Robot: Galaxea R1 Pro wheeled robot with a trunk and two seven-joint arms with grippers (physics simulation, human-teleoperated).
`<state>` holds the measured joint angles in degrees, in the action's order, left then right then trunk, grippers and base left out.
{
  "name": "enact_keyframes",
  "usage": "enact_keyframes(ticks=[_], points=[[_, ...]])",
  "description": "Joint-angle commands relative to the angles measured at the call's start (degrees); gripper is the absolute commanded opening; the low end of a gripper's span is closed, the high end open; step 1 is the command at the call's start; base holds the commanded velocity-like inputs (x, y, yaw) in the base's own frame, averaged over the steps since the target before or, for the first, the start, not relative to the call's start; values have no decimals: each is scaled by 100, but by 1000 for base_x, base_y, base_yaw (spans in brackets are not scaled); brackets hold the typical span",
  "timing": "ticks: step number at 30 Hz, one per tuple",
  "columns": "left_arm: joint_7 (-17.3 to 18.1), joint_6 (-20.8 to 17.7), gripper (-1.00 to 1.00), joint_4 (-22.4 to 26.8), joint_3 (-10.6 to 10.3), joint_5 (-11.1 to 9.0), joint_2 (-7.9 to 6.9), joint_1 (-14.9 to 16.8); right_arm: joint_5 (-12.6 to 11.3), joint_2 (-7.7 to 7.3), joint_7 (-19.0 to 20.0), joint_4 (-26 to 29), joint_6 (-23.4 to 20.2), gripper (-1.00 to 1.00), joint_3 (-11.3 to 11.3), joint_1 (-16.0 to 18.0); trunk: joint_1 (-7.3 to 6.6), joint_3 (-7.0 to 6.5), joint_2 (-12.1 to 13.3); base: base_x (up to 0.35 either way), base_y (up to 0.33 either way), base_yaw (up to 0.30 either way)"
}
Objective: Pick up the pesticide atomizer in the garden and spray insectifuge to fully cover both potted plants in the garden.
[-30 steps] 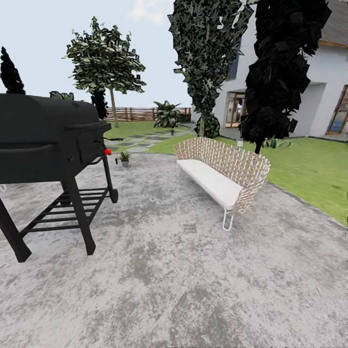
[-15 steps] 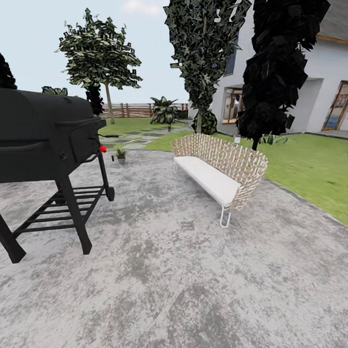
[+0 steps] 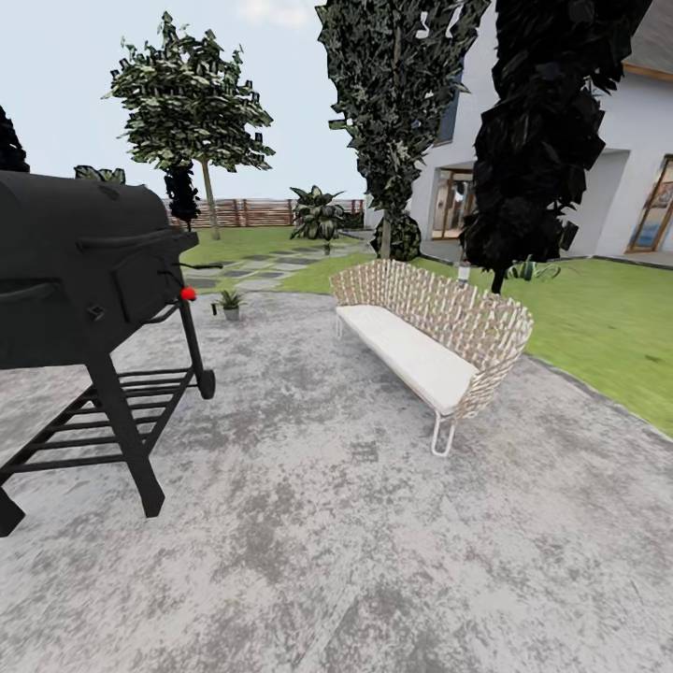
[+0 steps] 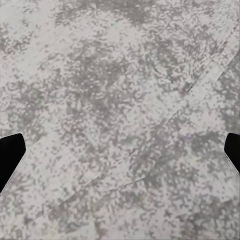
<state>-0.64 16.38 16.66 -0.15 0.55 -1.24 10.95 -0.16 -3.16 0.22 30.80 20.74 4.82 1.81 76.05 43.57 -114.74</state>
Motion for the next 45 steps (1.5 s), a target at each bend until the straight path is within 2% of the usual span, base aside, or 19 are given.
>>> enact_keyframes(ticks=[1,23,45], points=[[-7,18,100,-5,-2,9,-3,3,-1,0,0,-4,18,100,6,3,3,5,-2,339,0,34],[-6,15,100,-5,-3,15,-2,3,-1,8,-12,-83,27,100,11,3,3,5,-2,339,0,230],[-6,14,100,-5,-11,15,0,3,-1,8,-14,-92,27,100,2,3,3,5,-2,339,0,16]])
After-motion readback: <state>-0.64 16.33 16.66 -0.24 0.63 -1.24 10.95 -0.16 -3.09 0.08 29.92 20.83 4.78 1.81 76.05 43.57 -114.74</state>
